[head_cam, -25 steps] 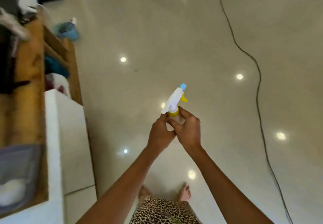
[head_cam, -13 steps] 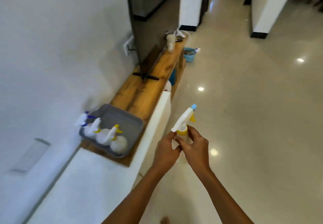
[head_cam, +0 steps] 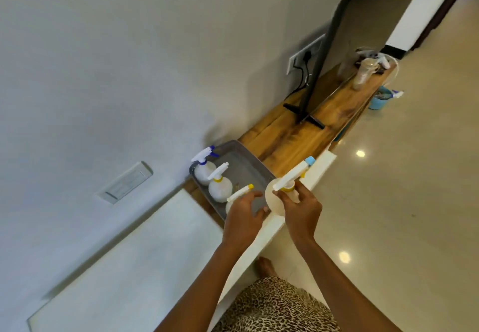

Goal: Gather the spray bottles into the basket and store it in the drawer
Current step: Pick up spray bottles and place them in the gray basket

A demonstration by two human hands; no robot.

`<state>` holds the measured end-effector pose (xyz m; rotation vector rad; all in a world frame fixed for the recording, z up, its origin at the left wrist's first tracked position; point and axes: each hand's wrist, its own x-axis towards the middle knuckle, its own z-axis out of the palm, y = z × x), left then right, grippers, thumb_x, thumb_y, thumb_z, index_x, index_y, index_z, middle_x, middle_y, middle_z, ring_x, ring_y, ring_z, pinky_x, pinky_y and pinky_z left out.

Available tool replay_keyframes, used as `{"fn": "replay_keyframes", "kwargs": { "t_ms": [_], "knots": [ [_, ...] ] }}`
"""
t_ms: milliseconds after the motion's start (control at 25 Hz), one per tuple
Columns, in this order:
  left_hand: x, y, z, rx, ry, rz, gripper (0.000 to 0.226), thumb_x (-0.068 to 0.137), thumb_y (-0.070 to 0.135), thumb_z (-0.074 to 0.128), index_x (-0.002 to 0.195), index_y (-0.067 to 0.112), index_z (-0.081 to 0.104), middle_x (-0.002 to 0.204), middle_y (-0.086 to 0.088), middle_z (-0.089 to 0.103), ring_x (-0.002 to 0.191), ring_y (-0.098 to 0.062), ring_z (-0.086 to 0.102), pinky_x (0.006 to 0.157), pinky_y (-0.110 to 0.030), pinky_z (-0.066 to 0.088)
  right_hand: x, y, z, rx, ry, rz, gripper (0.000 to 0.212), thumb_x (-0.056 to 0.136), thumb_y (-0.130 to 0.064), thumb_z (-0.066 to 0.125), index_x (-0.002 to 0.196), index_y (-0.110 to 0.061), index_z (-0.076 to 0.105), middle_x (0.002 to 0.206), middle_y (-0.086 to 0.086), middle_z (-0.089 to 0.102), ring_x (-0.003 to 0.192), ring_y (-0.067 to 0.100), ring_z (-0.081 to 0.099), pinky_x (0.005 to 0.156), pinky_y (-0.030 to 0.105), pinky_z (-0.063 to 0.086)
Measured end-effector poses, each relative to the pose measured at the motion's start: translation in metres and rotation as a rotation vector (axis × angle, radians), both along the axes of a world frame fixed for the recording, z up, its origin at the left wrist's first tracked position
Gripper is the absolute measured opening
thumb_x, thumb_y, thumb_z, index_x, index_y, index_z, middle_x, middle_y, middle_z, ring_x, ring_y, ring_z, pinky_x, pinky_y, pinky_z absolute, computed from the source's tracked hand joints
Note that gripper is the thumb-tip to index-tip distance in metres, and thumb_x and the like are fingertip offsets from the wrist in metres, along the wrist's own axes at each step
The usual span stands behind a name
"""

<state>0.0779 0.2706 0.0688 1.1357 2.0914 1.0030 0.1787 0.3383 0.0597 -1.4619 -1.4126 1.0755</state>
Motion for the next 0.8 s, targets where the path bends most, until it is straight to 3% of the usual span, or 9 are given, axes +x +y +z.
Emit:
{"fn": "replay_keyframes", "kwargs": {
  "t_ms": [80,200,360,600,800],
  "knots": [
    [-0.017,0.01,-0.003,0.035,0.02,0.055,0.028,0.082,0.017,0.062,0.11,0.019,0.059,0.12,-0.004,0.062,0.113,-0.02,0.055,0.092,-0.031,0.046,-0.015,0.025,-0.017,-0.039,-0.008,-0.006,0.047,0.071,-0.01,0.078,0.115,-0.002,0.064,0.113,0.015,0.068,0.102,0.028,0.063,0.086,0.039,0.052],
    [-0.038,0.03,0.0,0.045,0.083,0.073,0.024,0.083,0.013,0.061,0.108,0.017,0.059,0.117,-0.005,0.062,0.111,-0.018,0.055,0.083,-0.019,0.041,-0.032,0.059,-0.042,-0.097,-0.043,0.041,0.045,0.071,-0.011,0.078,0.113,-0.002,0.065,0.11,0.015,0.07,0.1,0.027,0.063,0.084,0.034,0.051],
    [-0.062,0.064,-0.012,-0.033,0.099,0.102,0.025,0.085,0.013,0.06,0.109,0.013,0.058,0.12,-0.008,0.061,0.114,-0.022,0.054,0.087,-0.026,0.042,-0.054,0.092,-0.088,-0.183,-0.128,0.121,0.043,0.073,-0.015,0.077,0.112,-0.003,0.065,0.108,0.016,0.071,0.1,0.027,0.065,0.08,0.028,0.048],
    [-0.073,0.085,-0.046,-0.177,0.062,0.181,0.032,0.085,0.011,0.059,0.117,0.011,0.056,0.13,-0.011,0.055,0.121,-0.025,0.05,0.092,-0.026,0.038,-0.073,0.113,-0.148,-0.266,-0.19,0.181,0.044,0.072,-0.012,0.077,0.113,-0.002,0.064,0.11,0.017,0.069,0.102,0.029,0.064,0.086,0.04,0.053],
    [-0.069,0.091,-0.062,-0.215,0.032,0.234,0.027,0.086,0.012,0.058,0.112,0.014,0.059,0.133,-0.005,0.054,0.122,-0.021,0.049,0.092,-0.023,0.036,-0.079,0.124,-0.178,-0.273,-0.236,0.199,0.043,0.069,-0.007,0.079,0.109,0.002,0.065,0.106,0.02,0.07,0.099,0.032,0.065,0.082,0.031,0.05]
  ]
}}
